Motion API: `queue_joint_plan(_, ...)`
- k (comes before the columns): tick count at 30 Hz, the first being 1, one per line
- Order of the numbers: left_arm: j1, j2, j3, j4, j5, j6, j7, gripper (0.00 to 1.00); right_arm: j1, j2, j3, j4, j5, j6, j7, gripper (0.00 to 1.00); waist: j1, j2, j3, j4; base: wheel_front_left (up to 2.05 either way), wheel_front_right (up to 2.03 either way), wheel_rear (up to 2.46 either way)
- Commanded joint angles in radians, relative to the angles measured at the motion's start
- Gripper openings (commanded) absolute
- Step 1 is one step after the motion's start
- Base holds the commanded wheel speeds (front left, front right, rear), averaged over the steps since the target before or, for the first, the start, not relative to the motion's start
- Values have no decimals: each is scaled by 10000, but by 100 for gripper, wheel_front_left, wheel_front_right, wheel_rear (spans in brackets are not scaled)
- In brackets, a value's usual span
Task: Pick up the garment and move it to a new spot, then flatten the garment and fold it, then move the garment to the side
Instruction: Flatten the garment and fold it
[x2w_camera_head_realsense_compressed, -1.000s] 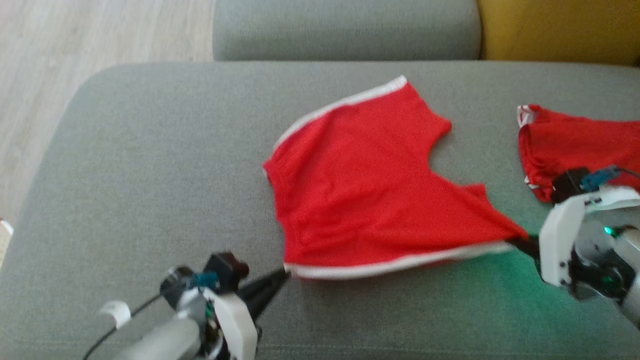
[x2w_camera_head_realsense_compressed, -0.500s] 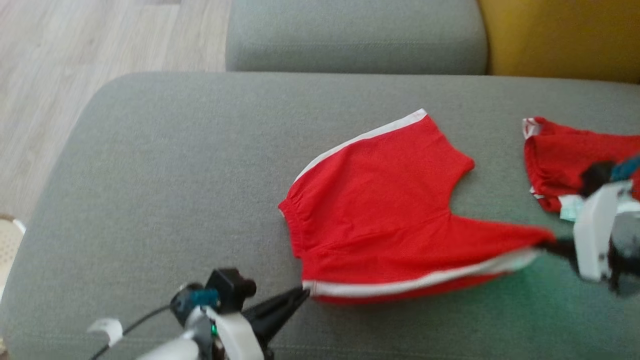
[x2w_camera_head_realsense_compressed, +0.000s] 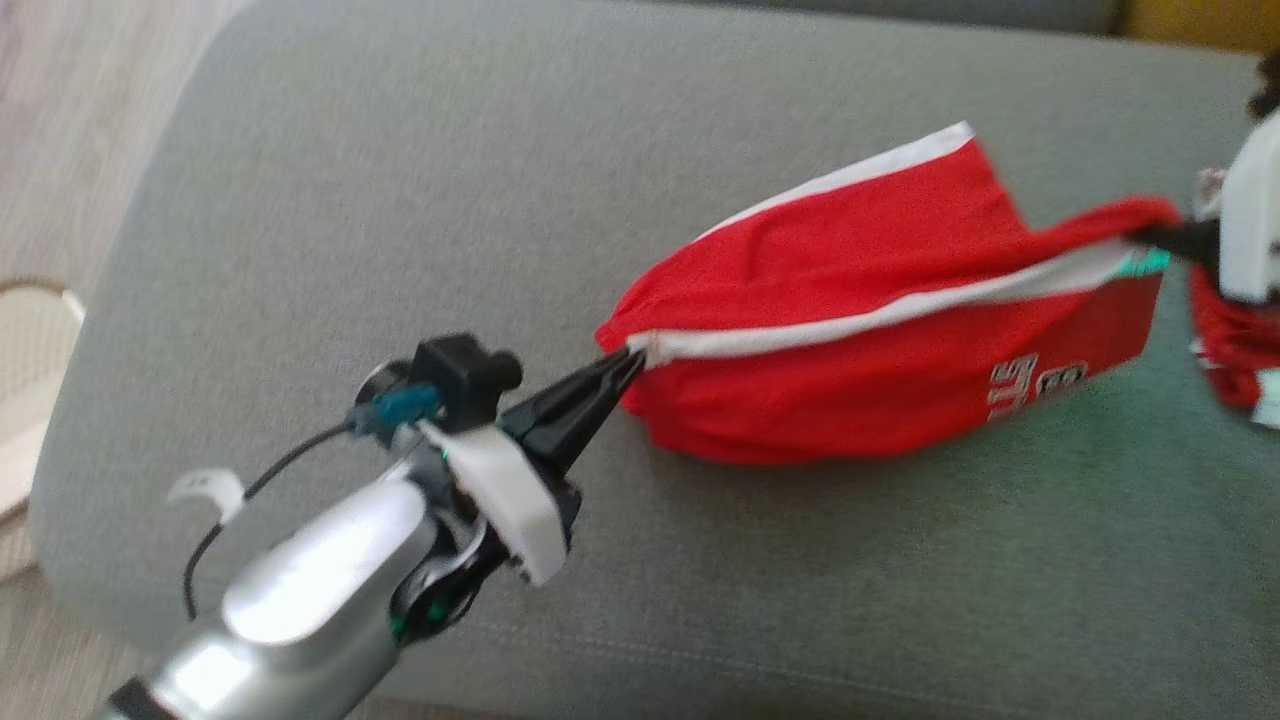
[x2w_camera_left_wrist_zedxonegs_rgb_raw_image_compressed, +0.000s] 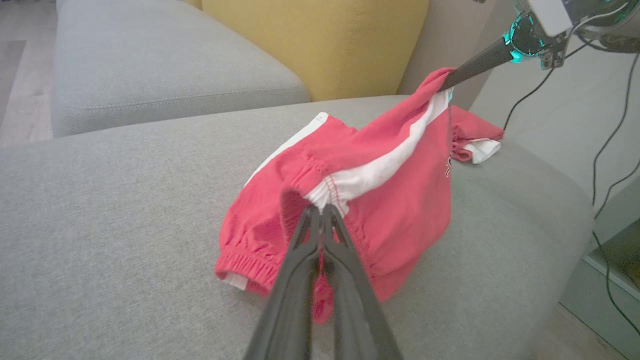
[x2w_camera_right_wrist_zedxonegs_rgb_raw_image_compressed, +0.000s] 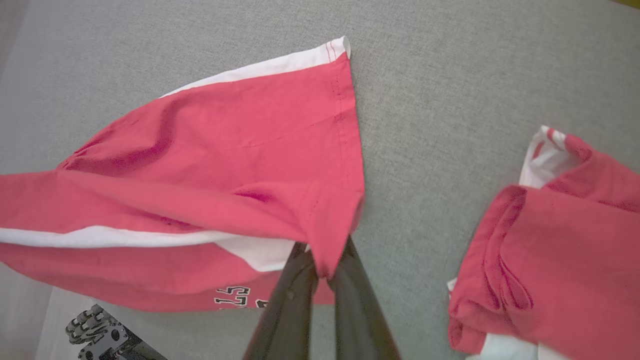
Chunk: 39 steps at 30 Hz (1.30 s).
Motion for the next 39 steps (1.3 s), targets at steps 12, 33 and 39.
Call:
queue_joint_plan(12, -2230, -1449, 312, 2500, 338, -468, -751, 0, -1950, 806, -1101, 1334, -1852, -7, 474, 0, 1, 0, 1826, 1202, 0, 0, 0)
queue_joint_plan(33, -2710, -2621, 1243, 4017, 745, -579, -992, 100, -2334, 1136, -1300, 1804, -3855, -7, -1526, 100, 1, 0, 2564, 1646, 0, 0, 0)
queue_joint_plan(39, -2264, -2648, 2513, 3792, 1130, -483, -993, 100, -1841, 1307, -1440, 1597, -3991, -7, -3697, 100, 1, 0, 2192, 1277, 0, 0, 0)
